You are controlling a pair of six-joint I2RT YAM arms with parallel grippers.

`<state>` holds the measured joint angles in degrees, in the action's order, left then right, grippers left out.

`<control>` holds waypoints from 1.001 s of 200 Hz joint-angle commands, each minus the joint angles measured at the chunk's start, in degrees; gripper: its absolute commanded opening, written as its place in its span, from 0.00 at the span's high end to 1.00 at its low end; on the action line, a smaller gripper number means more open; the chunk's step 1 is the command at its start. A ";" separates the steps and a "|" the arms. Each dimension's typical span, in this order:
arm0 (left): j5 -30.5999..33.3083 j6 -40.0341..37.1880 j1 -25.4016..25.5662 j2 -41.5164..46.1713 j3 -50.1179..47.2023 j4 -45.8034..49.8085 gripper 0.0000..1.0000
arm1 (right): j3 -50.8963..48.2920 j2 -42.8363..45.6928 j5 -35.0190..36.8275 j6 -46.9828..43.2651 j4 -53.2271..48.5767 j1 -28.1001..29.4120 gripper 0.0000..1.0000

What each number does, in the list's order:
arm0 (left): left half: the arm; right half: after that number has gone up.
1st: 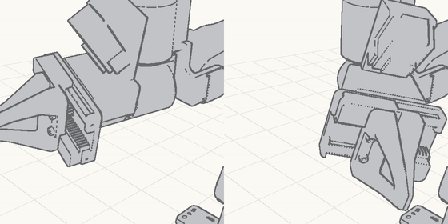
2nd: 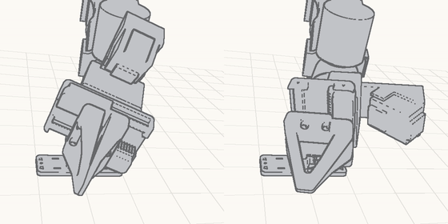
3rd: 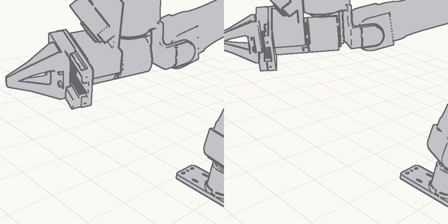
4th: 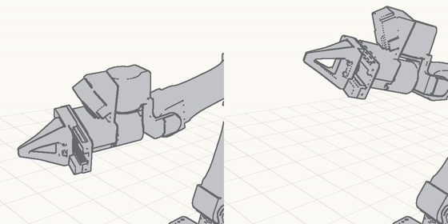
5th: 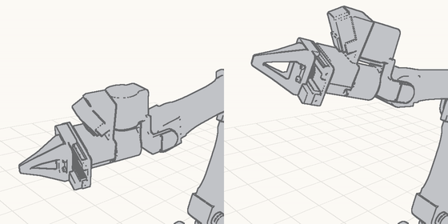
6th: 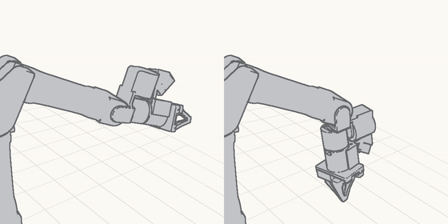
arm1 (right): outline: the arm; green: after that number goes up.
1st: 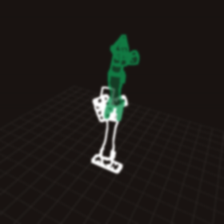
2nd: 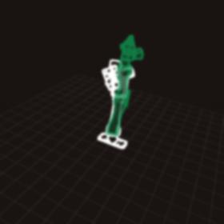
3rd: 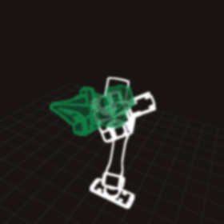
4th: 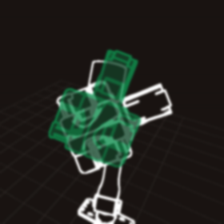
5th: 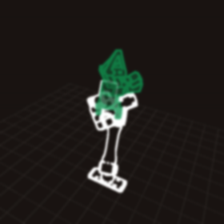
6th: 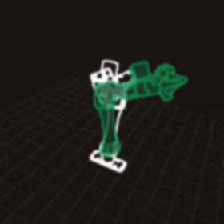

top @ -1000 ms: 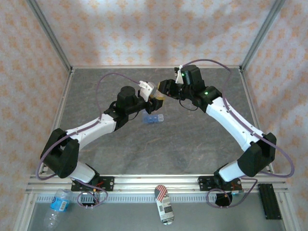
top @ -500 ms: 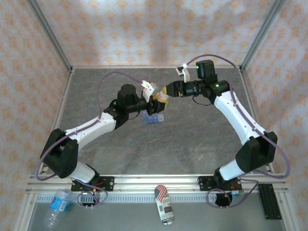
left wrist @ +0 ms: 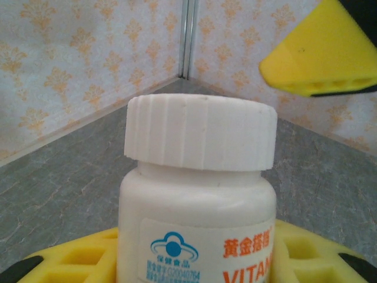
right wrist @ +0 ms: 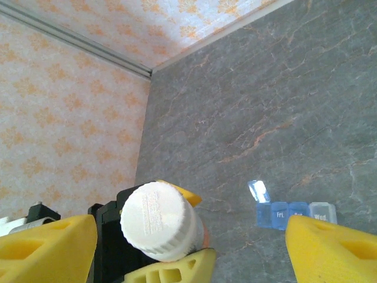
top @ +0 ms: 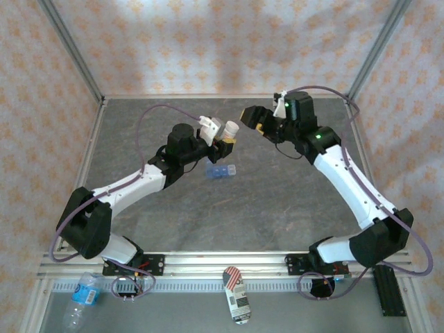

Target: Sort the pills into containers

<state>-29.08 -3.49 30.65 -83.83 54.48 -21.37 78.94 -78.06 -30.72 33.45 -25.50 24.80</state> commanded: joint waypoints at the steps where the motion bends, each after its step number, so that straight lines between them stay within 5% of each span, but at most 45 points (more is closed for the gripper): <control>1: -0.13 -0.30 0.02 -0.76 1.98 -3.68 1.00 | 2.85 -2.52 4.39 3.13 1.67 1.13 0.19; 96: -0.98 0.85 0.45 -1.51 2.58 -3.77 1.00 | 4.68 -7.38 3.22 1.68 3.85 5.96 0.32; 132: -1.05 1.11 0.47 -1.26 2.80 -3.89 1.00 | 4.48 -8.01 2.94 -0.02 3.53 5.97 0.53; 150: -1.98 1.28 0.54 -0.75 2.90 -3.61 1.00 | 5.77 -8.26 2.70 -8.08 1.35 5.88 0.65; 200: -15.65 6.58 -0.20 1.02 3.50 -2.53 1.00 | 4.58 -10.79 -28.68 -32.67 -1.15 -2.92 0.64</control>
<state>-33.61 -0.89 30.65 -85.01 55.79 -22.06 83.24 -86.46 -42.89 15.33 -24.32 25.96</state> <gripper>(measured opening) 0.456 0.363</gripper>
